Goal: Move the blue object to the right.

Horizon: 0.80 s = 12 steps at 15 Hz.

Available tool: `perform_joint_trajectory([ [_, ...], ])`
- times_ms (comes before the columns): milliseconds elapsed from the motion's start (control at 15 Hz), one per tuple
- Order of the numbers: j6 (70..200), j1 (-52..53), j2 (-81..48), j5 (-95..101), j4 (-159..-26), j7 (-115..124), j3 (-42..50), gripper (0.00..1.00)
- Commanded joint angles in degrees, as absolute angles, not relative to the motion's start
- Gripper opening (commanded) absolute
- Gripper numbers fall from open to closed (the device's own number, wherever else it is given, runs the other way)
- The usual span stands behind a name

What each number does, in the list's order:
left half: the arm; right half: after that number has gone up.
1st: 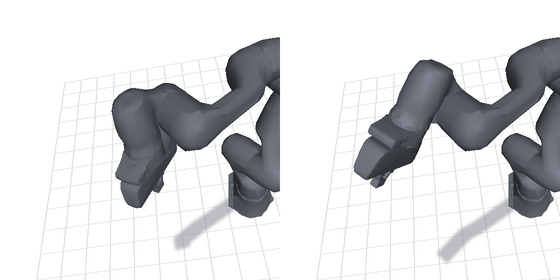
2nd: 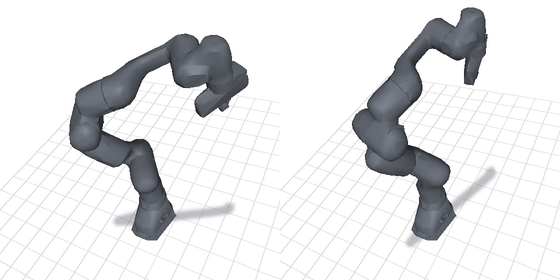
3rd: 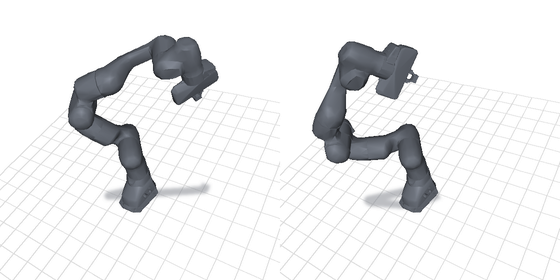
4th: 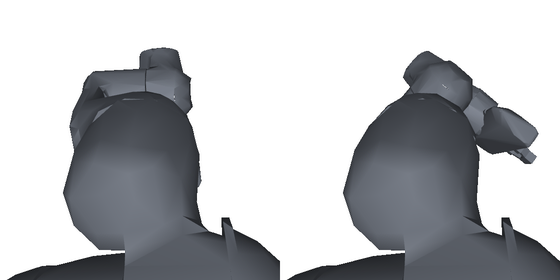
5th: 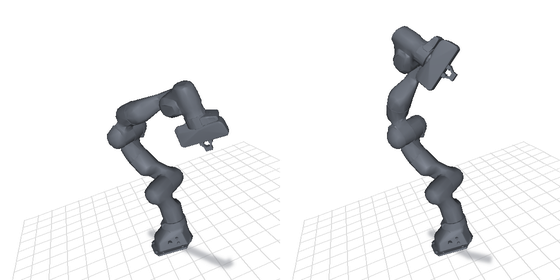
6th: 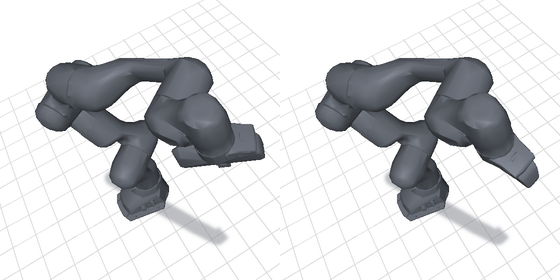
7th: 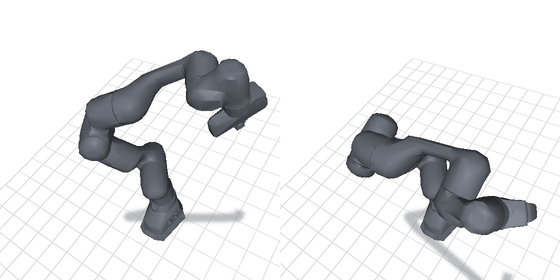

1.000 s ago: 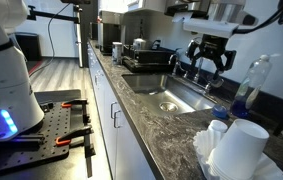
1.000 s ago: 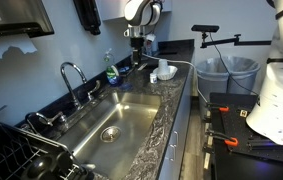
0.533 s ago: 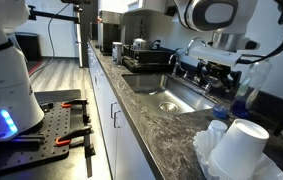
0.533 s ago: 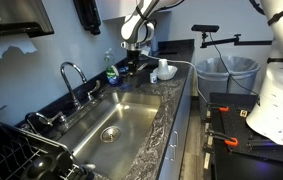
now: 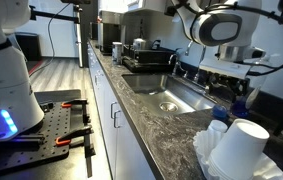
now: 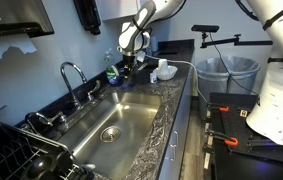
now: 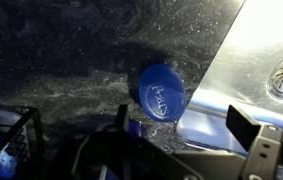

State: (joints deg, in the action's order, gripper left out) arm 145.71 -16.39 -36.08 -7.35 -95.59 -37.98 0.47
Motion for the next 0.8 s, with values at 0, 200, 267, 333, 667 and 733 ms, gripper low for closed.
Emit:
perform_joint_trajectory([
  [0,145.2,-18.5,-39.5,-6.5,-91.4,-39.4,-1.7,1.0],
  [200,143.9,-19.9,-41.1,-6.7,-89.7,-41.6,-3.7,1.0],
  [267,143.0,-20.5,-41.6,-6.8,-89.2,-42.9,-4.4,1.0],
  [333,142.5,-20.9,-42.0,-6.8,-88.8,-44.3,-5.0,1.0],
  [667,140.0,-21.5,-43.8,-6.9,-86.6,-48.6,-5.6,1.0],
  [733,139.9,-21.6,-44.1,-6.9,-86.3,-49.2,-5.5,1.0],
])
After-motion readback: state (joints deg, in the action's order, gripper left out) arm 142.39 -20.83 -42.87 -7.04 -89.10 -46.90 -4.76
